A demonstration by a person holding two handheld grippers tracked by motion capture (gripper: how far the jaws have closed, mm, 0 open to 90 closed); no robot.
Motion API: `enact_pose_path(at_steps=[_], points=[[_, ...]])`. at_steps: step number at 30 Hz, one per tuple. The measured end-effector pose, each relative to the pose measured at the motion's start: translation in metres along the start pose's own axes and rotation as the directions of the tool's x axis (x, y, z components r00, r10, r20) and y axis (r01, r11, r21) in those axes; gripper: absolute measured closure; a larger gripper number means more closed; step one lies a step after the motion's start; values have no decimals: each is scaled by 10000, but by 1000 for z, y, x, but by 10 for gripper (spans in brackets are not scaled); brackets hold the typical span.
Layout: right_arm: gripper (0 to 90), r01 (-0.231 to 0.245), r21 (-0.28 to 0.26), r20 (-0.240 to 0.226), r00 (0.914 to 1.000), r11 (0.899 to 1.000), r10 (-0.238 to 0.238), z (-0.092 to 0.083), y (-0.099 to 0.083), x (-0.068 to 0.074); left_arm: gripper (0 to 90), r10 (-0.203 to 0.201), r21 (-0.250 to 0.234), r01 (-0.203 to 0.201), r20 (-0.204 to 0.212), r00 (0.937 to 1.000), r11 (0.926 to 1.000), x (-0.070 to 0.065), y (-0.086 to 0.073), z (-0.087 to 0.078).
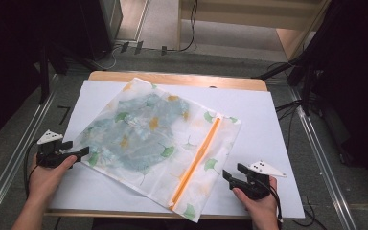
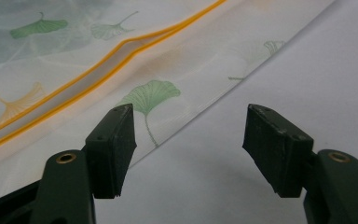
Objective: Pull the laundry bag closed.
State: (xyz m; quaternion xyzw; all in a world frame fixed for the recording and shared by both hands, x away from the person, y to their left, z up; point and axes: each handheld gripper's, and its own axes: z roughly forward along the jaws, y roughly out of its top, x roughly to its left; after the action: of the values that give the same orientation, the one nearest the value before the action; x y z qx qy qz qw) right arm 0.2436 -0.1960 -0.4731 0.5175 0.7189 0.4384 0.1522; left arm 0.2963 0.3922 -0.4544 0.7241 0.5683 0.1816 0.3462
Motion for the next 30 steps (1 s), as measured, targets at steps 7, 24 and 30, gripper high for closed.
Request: enact_pose_path(at_steps=[7, 24, 30], points=[[266, 39, 838, 245, 9997, 9965, -60, 26, 0, 13, 379, 630, 342, -643, 386, 9973, 9973, -11, -1, 4], [249, 392, 1037, 560, 9974, 9938, -452, 37, 2, 33, 336, 391, 244, -365, -1190, 9921, 9990, -6, 2, 2], [249, 232, 933, 590, 9978, 9954, -288, 39, 2, 37, 207, 999, 910, -895, -1171, 9881, 9918, -19, 7, 14]])
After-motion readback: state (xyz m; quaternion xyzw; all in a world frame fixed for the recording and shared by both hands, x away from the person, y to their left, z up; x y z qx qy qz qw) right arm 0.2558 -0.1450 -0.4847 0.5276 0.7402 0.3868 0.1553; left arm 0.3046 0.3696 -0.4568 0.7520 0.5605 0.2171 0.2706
